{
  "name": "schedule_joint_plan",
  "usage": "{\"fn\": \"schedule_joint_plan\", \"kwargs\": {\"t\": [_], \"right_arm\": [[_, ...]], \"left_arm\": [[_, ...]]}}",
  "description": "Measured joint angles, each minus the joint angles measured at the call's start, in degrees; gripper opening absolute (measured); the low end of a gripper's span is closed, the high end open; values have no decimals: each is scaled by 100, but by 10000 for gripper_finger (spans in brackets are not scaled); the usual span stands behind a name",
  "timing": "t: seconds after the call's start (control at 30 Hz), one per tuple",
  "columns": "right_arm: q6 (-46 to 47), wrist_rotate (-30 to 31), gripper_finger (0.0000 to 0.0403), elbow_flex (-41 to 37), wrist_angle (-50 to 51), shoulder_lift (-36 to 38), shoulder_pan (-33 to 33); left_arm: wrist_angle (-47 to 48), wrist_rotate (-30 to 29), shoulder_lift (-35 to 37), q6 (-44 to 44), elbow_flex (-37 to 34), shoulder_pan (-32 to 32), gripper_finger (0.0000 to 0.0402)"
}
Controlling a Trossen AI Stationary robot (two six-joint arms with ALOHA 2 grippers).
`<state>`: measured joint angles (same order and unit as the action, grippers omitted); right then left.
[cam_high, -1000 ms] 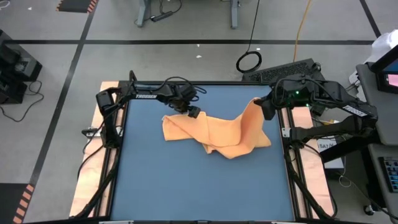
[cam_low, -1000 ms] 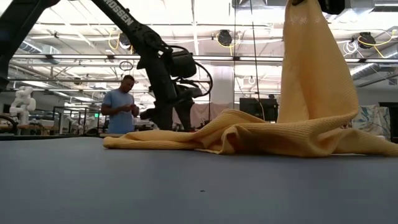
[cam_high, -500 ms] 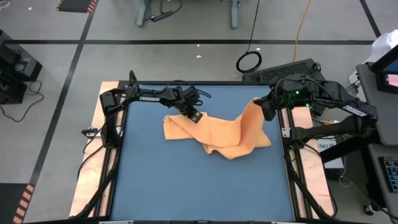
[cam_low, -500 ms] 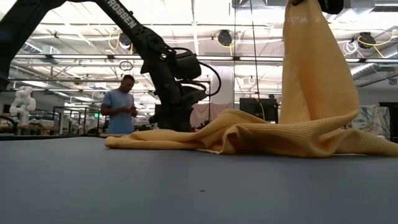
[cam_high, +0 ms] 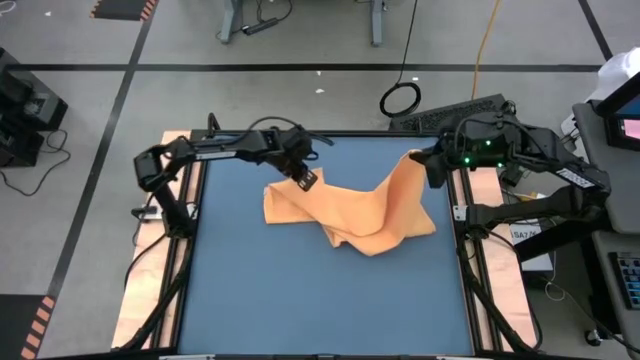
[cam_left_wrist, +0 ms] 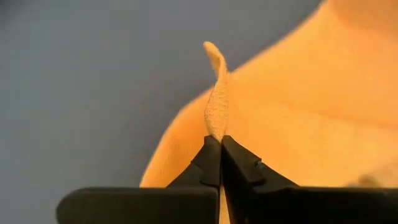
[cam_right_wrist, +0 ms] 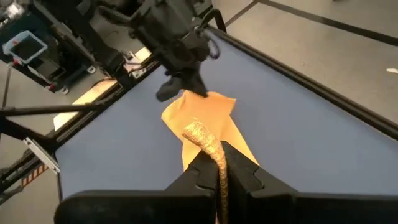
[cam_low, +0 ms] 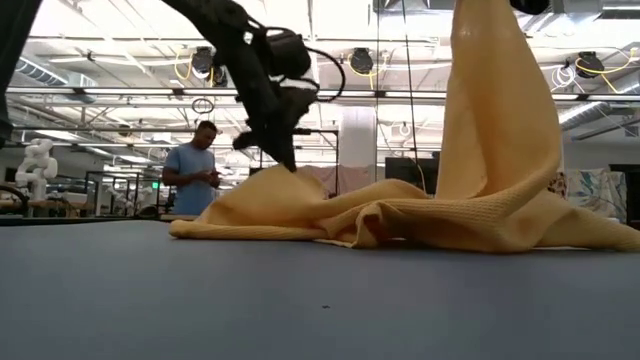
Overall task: Roll towel
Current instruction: Roll the yellow towel
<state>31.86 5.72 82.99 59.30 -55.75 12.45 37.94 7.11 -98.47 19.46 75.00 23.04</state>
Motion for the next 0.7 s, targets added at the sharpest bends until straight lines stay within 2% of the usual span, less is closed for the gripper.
{"fn": "schedule_joint_plan", "kwargs": {"t": [0.07, 0.2, 0.37, 0.53, 0.7], "right_arm": [[-44, -36, 0, 84, -91, 0, 60], [-309, -99, 0, 284, -265, 2, 251], [-903, -82, 0, 518, -927, -4, 696], [-1631, 322, 0, 630, -2584, -54, 1171], [-2272, 377, 0, 632, -4908, -228, 1540]], "left_arm": [[60, 231, 235, -24, 0, -95, 5], [78, 293, 997, -14, 0, -396, 4], [-35, -301, 2049, 218, 8, -493, 4], [-950, -1046, 2845, 265, 332, -324, 4], [-2326, -1214, 3283, -89, 766, -278, 4]]}}
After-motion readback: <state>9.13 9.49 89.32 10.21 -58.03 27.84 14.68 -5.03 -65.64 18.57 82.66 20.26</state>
